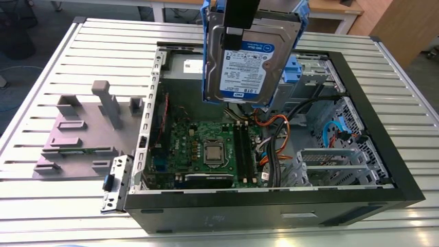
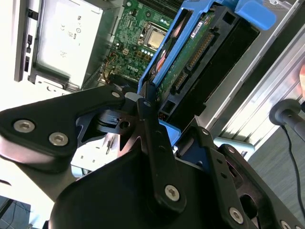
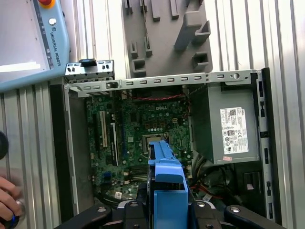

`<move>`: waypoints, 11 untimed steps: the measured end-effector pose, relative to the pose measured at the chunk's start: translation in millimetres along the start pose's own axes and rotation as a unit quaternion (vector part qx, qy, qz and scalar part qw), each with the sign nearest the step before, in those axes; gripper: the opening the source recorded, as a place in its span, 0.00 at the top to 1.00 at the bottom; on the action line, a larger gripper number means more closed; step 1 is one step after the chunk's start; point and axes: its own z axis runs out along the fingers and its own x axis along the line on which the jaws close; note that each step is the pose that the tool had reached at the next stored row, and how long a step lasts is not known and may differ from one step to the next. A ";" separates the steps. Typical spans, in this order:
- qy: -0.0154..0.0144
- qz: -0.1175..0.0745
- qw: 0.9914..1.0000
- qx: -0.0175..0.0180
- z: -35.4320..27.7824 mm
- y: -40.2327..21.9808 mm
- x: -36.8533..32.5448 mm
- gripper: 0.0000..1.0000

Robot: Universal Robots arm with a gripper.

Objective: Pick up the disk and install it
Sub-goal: 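Pick up the disk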

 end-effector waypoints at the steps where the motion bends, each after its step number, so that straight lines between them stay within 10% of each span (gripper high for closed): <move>1: 0.000 0.000 1.000 0.000 0.0 0.0 0.2 0.64; 11: 0.000 0.000 1.000 0.000 0.0 -0.3 2.6 0.64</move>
